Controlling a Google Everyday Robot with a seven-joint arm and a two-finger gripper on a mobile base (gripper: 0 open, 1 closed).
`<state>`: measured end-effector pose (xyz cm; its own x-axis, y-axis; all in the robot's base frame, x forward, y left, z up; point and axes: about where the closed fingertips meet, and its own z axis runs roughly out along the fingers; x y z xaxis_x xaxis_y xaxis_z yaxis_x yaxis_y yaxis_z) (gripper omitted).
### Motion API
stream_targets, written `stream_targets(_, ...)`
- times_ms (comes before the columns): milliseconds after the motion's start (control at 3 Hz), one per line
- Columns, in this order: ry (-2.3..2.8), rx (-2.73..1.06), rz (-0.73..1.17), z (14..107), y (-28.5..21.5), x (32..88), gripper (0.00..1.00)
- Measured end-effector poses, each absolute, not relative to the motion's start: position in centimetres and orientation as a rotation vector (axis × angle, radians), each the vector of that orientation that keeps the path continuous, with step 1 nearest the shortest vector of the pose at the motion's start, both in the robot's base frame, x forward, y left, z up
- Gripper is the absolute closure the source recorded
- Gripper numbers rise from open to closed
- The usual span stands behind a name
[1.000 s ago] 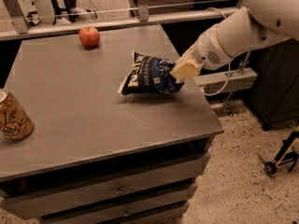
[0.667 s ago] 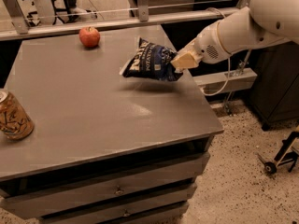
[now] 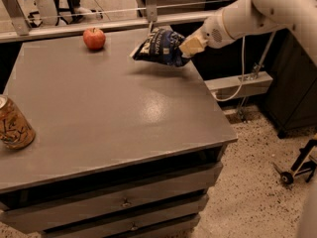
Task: Move blue chip bag near apple
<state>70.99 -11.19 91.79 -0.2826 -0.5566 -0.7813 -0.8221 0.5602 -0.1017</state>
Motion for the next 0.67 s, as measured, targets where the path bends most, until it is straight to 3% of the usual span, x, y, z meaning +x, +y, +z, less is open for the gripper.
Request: stream_targets(667,2.080,-1.209,0.556,87.6,-6.0,77.8,1.00)
